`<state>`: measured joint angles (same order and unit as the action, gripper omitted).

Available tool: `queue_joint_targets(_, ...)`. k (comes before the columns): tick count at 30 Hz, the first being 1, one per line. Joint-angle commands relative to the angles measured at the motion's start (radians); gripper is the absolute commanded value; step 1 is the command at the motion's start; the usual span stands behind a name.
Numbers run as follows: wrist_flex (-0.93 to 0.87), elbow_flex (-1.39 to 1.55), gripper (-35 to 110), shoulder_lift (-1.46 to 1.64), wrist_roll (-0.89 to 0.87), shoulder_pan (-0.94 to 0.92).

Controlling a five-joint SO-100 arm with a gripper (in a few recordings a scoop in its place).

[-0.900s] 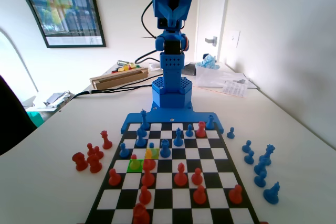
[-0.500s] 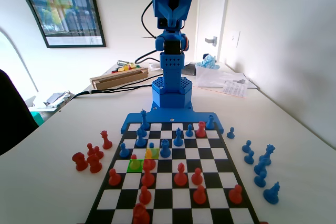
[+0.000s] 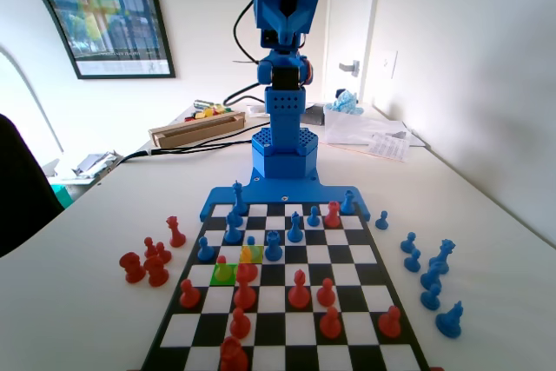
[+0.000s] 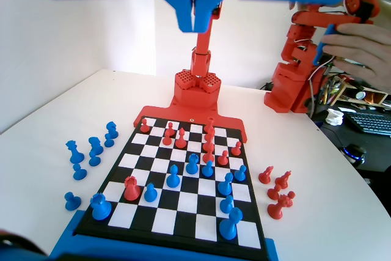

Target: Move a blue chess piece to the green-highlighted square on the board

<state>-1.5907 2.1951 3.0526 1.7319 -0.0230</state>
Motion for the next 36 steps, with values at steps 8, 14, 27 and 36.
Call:
queue_joint_targets(8,0.018,-0.012,6,0.003,0.011,0.0)
queue_joint_targets(14,0.018,-0.012,1,0.003,0.011,0.0)
queue_joint_targets(27,0.054,-0.098,1,-0.14,0.057,-0.029)
queue_joint_targets(36,0.156,-0.253,1,-0.479,-0.003,-0.104)
